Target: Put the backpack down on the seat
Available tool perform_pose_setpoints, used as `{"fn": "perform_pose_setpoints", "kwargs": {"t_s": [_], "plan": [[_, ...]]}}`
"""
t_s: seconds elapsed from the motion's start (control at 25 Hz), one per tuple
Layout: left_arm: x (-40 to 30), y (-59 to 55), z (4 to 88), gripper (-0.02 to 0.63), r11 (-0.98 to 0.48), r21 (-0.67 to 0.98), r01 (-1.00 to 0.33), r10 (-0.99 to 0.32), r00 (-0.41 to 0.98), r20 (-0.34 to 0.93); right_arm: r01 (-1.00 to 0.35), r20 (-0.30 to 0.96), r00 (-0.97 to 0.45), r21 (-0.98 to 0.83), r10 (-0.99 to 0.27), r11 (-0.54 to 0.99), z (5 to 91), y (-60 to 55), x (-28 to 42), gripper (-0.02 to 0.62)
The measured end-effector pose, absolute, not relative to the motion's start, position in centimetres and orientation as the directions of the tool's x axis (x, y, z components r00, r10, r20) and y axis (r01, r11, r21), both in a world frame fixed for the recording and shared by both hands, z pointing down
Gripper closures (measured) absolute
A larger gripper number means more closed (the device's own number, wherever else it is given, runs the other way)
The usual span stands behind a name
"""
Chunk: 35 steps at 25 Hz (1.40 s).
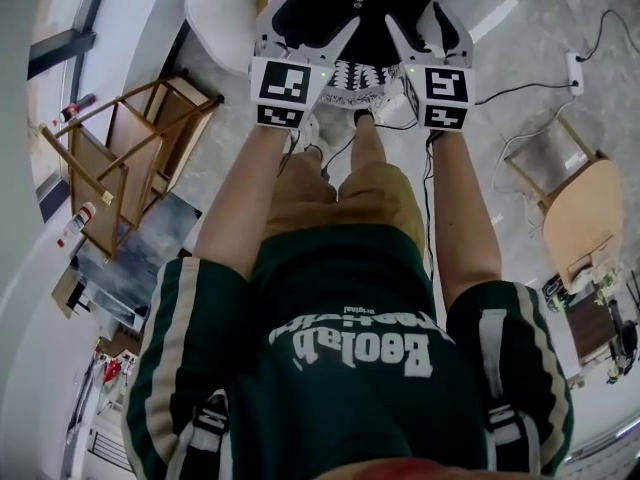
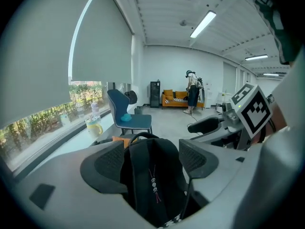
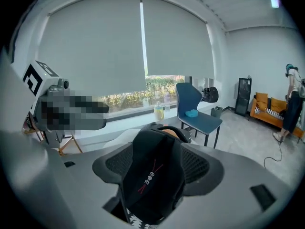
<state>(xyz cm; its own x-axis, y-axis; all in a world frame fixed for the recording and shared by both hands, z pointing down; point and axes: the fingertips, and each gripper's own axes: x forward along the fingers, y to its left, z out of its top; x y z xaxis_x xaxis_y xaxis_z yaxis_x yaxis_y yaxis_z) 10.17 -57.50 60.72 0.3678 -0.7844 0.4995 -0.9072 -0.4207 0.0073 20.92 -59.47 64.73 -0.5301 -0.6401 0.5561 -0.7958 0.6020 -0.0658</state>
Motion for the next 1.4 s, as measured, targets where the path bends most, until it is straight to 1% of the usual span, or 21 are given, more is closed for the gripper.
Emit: {"fn": "perform_pose_setpoints", "kwargs": {"t_s": [0.32, 0.6, 0.88, 1.2, 1.4], "plan": [[8.3, -51.2, 49.6, 0.248, -0.452, -0.044, -0.891, -0.83, 0.402, 0.386, -0.803, 0.472, -0.534, -0.023, -0.702, 0.596, 54.2, -52.6, 19.4, 0.313], [5.7, -41.2, 40.7, 0.249, -0.482, -0.065, -0.874, -0.849, 0.447, 0.282, -0.825, 0.383, -0.518, 0.013, -0.765, 0.566, 44.6, -42.7, 17.3, 0.313], [5.1, -32.1, 31.8, 0.249, -0.514, -0.092, -0.853, -0.853, 0.496, 0.165, -0.843, 0.29, -0.5, 0.053, -0.816, 0.535, 35.5, -33.6, 17.0, 0.313], [6.0, -26.5, 23.9, 0.249, -0.525, -0.068, -0.848, -0.849, 0.517, 0.104, -0.833, 0.23, -0.517, 0.089, -0.825, 0.547, 28.1, -27.5, 16.9, 0.314], [7.9, -24.9, 22.7, 0.249, -0.518, -0.082, -0.851, -0.854, 0.509, 0.111, -0.81, 0.208, -0.547, 0.115, -0.811, 0.575, 26.2, -25.7, 18.3, 0.314]]}}
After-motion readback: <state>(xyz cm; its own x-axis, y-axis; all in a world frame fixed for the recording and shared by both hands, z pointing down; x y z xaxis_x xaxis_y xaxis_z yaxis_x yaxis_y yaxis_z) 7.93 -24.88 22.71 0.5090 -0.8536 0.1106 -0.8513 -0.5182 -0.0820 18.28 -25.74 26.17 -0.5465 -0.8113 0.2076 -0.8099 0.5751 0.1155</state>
